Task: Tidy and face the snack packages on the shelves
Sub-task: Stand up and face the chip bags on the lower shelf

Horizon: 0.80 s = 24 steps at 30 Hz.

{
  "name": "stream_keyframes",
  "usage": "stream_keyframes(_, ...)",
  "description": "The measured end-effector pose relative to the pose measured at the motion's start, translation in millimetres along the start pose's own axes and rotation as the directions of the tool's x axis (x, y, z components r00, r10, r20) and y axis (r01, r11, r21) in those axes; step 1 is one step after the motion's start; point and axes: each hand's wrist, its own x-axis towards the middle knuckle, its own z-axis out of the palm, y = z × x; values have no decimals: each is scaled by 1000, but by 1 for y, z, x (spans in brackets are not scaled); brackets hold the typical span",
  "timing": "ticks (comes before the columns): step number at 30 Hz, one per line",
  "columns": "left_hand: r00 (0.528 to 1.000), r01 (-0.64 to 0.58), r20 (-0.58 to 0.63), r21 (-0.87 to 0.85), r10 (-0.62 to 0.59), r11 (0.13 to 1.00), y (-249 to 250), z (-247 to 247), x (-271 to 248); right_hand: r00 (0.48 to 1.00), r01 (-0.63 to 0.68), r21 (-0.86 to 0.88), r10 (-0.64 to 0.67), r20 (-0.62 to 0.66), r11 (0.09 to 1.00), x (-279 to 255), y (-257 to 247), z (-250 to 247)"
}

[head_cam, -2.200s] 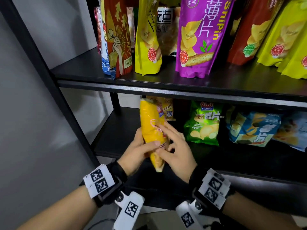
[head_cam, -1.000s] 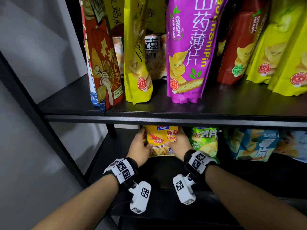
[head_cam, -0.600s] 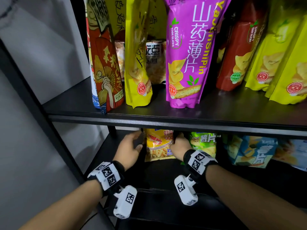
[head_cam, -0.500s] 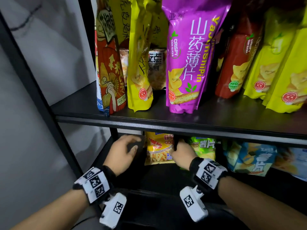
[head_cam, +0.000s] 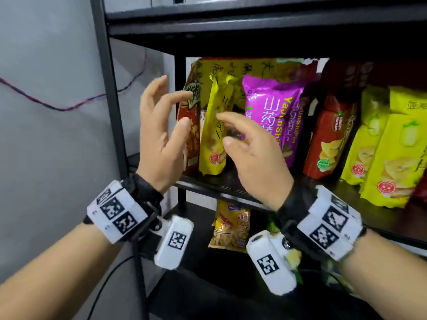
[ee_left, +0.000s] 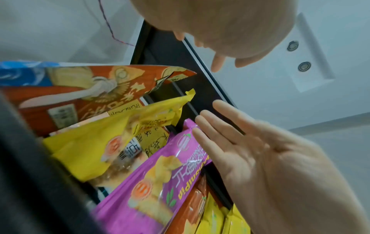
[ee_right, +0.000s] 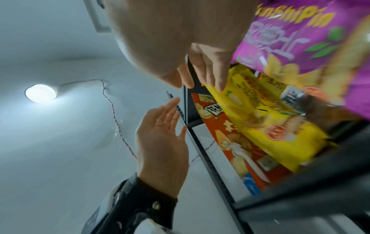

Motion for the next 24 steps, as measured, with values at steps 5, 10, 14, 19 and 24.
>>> stream_keyframes(5, 933, 335, 143, -9, -331, 942, 13, 9, 31, 978, -177, -127, 189, 88, 976, 45, -13, 16)
stream_keyframes(10, 883, 415, 208, 69, -420, 907, 8, 14, 38, 950, -255, -157, 277, 142, 954, 58, -8, 24)
stream_keyframes(14, 844, 471, 243, 90, -478, 878, -5, 17, 37, 941, -254, -194, 288, 177, 948, 63, -1, 28)
stream_keyframes(19, 833, 530, 189, -3, -520, 848, -11, 16, 35, 937, -269, -203, 305, 171, 941, 68, 5, 31)
stream_keyframes(24, 824, 563, 145, -98, -548, 821, -18, 8, 32, 954, -251, -134, 268, 131, 959, 69, 15, 29)
